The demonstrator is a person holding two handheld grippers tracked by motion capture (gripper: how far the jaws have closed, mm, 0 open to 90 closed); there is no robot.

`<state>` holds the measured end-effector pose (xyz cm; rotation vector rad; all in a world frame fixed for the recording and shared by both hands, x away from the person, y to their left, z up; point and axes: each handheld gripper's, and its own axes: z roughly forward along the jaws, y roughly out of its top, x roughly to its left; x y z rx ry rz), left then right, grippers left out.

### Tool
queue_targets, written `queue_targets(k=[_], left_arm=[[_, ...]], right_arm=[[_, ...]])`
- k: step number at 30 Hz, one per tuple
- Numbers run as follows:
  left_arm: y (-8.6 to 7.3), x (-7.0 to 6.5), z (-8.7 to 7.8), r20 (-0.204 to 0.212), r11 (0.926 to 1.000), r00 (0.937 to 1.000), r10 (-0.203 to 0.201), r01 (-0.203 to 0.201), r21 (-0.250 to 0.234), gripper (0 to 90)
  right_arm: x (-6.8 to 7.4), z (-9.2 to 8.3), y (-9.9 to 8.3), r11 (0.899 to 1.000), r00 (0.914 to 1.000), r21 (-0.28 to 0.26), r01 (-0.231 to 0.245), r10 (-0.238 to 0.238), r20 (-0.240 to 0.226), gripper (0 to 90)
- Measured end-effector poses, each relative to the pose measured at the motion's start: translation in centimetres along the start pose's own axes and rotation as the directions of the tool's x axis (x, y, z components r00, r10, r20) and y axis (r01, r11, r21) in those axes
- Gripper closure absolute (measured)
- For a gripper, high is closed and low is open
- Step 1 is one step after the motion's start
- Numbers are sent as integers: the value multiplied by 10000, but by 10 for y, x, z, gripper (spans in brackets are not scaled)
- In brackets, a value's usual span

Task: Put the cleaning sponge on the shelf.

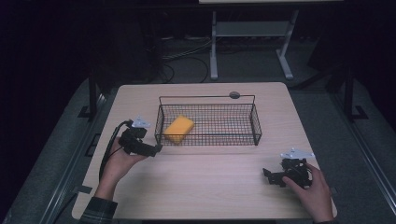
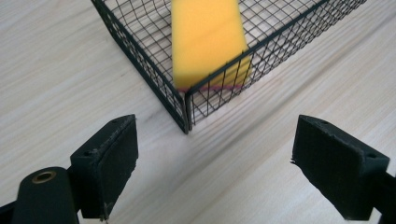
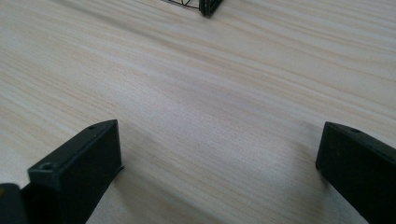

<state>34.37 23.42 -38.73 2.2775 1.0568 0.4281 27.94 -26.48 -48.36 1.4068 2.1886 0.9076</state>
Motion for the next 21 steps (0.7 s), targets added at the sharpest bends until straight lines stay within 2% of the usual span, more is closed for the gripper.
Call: queue_targets(k=[18, 21], left_arm=[[-45, -13, -3, -307, 9990, 9995, 67, -81, -450, 140], [-59, -17, -2, -293, 9985, 9996, -41, 25, -551, 140]], right_arm=[[0, 0, 0, 10000, 10000, 0, 0, 0, 0, 0], [0, 0, 0, 10000, 10000, -3, 3, -3, 0, 0]])
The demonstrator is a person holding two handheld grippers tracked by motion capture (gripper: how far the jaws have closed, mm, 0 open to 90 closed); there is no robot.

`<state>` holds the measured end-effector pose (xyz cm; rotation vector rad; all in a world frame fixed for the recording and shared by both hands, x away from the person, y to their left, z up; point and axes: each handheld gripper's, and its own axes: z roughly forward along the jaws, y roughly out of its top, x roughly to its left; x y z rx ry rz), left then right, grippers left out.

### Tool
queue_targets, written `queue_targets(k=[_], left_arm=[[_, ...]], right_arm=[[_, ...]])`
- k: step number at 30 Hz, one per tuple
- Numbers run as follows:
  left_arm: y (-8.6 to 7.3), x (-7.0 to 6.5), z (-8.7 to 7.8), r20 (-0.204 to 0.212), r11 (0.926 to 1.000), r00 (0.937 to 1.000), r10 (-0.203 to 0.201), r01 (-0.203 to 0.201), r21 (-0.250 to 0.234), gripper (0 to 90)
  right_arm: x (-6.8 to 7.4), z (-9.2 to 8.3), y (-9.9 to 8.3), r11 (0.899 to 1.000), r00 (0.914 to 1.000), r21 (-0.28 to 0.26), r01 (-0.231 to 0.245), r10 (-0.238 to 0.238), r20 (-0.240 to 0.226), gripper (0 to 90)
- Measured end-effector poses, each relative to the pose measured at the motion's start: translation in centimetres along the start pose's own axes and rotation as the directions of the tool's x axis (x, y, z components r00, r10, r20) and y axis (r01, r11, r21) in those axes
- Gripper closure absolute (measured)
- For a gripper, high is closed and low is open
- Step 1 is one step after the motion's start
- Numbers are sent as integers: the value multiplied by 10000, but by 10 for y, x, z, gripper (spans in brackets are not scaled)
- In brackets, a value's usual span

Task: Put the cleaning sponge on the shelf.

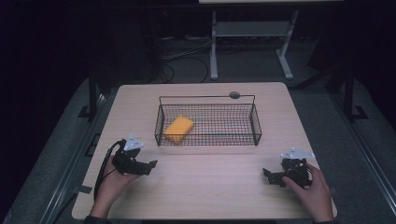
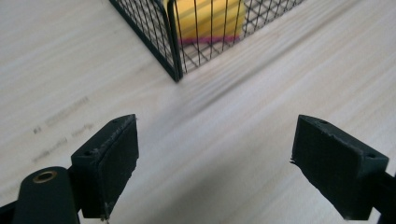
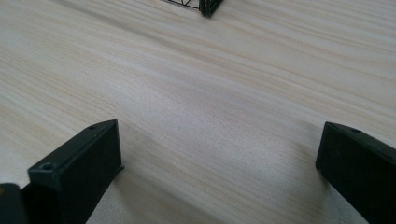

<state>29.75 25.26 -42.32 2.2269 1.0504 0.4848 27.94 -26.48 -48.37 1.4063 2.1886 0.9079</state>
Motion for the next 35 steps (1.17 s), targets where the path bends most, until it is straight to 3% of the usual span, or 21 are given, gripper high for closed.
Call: queue_targets(k=[11, 23, 27, 35], left_arm=[[-30, -5, 6, -79, 9995, 9996, -258, 259, 167, 140], [-45, -6, 12, -106, 9974, 9995, -307, 313, 652, 135], [-49, -4, 12, 99, 9969, 9978, -652, 647, 443, 130], [-64, -2, 11, 323, 9969, 9986, -426, 446, -647, 128]], right_arm=[[0, 0, 0, 10000, 10000, 3, -8, 8, 0, 0], [0, 0, 0, 10000, 10000, 3, -8, 8, 1, 0], [0, 0, 0, 10000, 10000, 3, -7, 7, 1, 0], [0, 0, 0, 10000, 10000, 7, -44, 44, 0, 0]])
